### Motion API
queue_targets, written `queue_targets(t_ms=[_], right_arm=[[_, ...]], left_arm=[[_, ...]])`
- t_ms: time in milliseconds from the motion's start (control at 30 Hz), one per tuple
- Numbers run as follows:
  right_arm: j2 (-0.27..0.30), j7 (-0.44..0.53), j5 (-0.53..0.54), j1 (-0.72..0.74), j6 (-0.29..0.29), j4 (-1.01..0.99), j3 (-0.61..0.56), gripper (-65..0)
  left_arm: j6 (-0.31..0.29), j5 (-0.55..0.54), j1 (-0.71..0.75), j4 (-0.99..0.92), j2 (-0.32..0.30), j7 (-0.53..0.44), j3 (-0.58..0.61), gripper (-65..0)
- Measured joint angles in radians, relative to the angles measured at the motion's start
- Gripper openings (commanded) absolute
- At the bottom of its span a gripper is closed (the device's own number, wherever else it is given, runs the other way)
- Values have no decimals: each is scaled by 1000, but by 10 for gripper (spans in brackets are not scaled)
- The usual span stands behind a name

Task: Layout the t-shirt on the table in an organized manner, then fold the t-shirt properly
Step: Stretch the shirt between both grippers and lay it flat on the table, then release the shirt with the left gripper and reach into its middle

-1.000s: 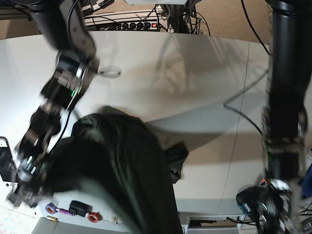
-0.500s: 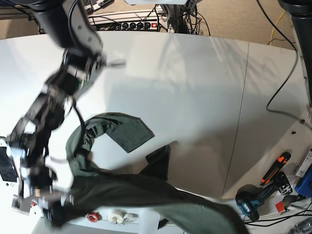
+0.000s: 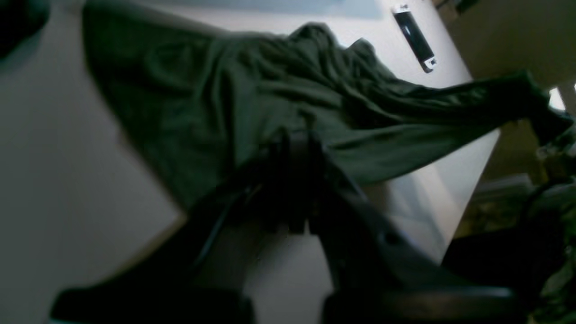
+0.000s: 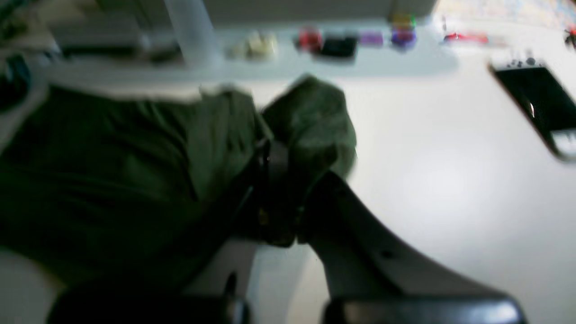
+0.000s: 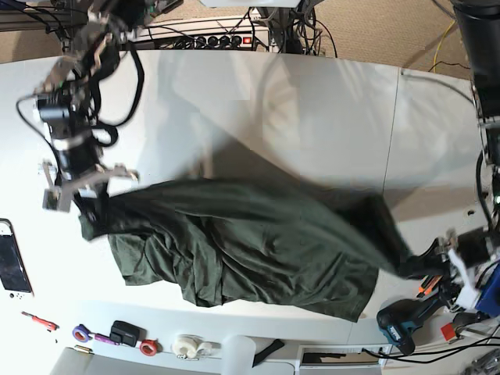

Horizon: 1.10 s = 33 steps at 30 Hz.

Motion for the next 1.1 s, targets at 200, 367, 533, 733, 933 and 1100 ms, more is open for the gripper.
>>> queue_targets(t_ms=[200, 367, 533, 733, 933, 1100], right_arm=[[1, -10, -2, -145, -21, 6, 200, -650], [-2, -16, 27, -206, -9, 6, 314, -650], [-2, -58, 37, -220, -13, 6, 352, -650], [-4, -116, 37, -220, -13, 6, 352, -650], [-4, -151, 30, -221, 79, 6, 353, -574], [-2, -138, 26, -254, 84, 6, 354, -384]], left_arm=[[0, -17, 159, 6, -5, 16, -208, -650], [0, -12, 299, 5, -2, 27, -283, -650], [0, -15, 432, 8, 6, 25, -293, -650], [0, -16, 538, 11, 32, 25, -293, -650], [-12, -31, 603, 66, 68, 8, -300, -573], [-14, -33, 635, 119, 79, 3, -300, -387]])
